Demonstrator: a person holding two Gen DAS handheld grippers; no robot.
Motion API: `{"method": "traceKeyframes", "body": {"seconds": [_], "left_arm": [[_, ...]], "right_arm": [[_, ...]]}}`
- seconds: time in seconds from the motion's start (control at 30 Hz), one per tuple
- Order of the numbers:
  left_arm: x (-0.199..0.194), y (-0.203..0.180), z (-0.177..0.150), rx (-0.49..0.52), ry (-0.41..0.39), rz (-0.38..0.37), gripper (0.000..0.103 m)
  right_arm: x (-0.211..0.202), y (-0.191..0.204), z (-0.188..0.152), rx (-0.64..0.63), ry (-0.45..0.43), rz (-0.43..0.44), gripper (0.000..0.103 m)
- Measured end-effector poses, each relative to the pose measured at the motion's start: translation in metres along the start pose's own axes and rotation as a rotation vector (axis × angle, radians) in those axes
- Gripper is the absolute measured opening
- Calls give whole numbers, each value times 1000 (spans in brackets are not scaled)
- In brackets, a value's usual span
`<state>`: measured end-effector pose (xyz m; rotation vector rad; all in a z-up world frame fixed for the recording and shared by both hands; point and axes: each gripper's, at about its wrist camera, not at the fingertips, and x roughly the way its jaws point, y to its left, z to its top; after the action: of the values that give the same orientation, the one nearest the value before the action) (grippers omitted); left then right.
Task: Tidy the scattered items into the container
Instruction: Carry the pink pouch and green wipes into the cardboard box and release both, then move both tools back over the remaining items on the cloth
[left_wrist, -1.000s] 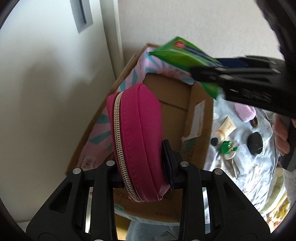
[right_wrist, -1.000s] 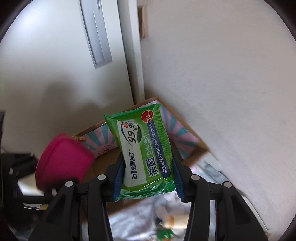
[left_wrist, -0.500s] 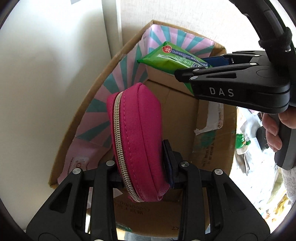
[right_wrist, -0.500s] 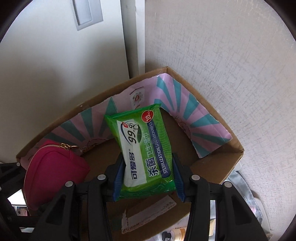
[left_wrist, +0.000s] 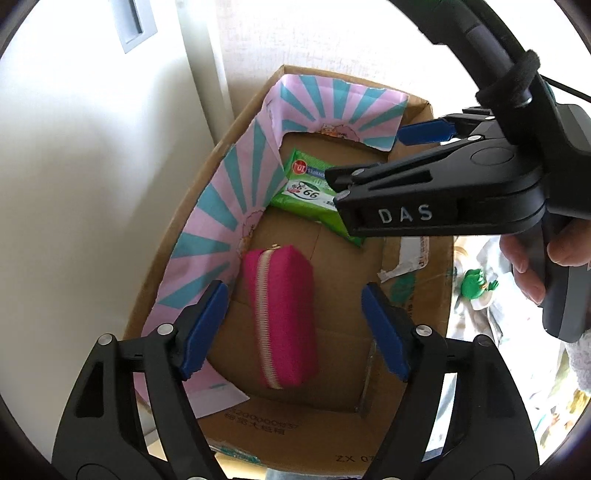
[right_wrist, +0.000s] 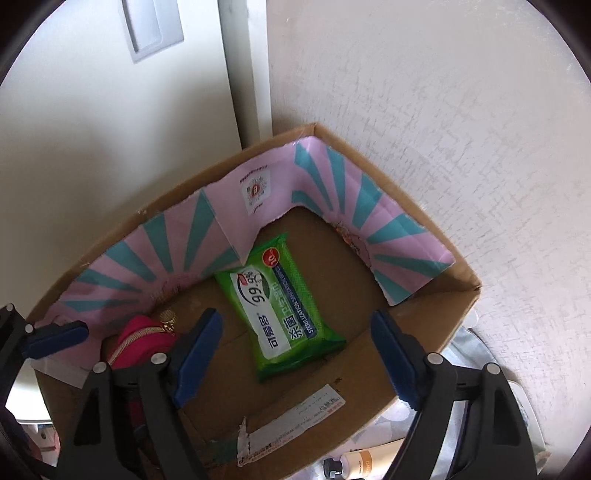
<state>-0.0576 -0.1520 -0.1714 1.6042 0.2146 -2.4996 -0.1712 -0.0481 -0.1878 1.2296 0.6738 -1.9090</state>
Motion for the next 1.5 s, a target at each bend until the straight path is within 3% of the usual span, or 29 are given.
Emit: {"method": "traceKeyframes", "body": {"seconds": [0.33, 0.47, 0.57, 0.7, 0.87, 1.2, 1.5], "left_arm": [[-34, -2, 6, 31, -48, 3, 73], [-57, -10, 16, 72, -100, 22, 75], [-80, -18, 25, 100, -145, 18, 82], [-99, -36, 38, 140, -191, -17, 85], [-104, -75, 49, 211, -192, -76, 86], [-69, -184, 31, 447, -116, -172, 86], [-17, -252, -14, 616, -15, -219, 86]], "right_arm": [[-50, -20, -9, 75, -84, 5, 80], [-102, -59, -53, 126, -129, -10, 80], [-130, -77, -61, 177, -162, -43, 80], [-175, -113, -94, 257, -190, -93, 80], [-204, -147, -144, 363, -202, -164, 80], [-204, -186, -238, 535, -126, -215, 80], [-180, -200, -294, 550, -62, -199, 80]]}}
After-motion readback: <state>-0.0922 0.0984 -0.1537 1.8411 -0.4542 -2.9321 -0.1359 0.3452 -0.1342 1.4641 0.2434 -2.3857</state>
